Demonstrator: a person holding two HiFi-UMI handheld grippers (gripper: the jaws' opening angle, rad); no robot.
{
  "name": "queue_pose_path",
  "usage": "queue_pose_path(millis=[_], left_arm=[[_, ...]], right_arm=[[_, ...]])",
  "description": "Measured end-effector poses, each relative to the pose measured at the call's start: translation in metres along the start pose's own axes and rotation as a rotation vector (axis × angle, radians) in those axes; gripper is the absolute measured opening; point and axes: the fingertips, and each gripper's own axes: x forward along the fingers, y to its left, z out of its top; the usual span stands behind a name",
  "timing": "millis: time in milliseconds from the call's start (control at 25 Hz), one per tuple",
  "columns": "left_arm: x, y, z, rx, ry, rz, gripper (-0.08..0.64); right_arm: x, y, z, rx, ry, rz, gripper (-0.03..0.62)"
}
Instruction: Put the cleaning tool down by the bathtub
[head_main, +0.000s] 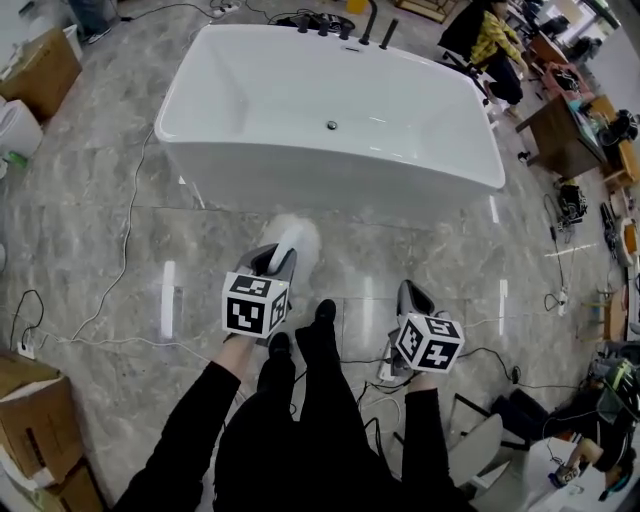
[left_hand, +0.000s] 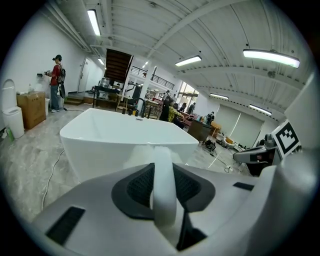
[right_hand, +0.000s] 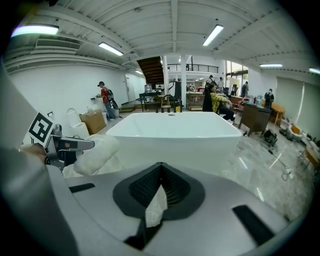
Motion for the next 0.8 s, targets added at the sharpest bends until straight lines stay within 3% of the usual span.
queue_pose_path(millis=[600, 800], left_arm=[[0.093, 0.004, -0.009, 0.054, 0.07, 0.037, 0.1], [0.139, 0.01, -0.011, 0.028, 0.092, 0.042, 0.1]], right_arm=[[0.077, -0.053, 0.004, 0.005, 0.053, 0.016, 0.0], [0.112, -0.069, 0.004, -0.002, 0.097, 0.041, 0.0]])
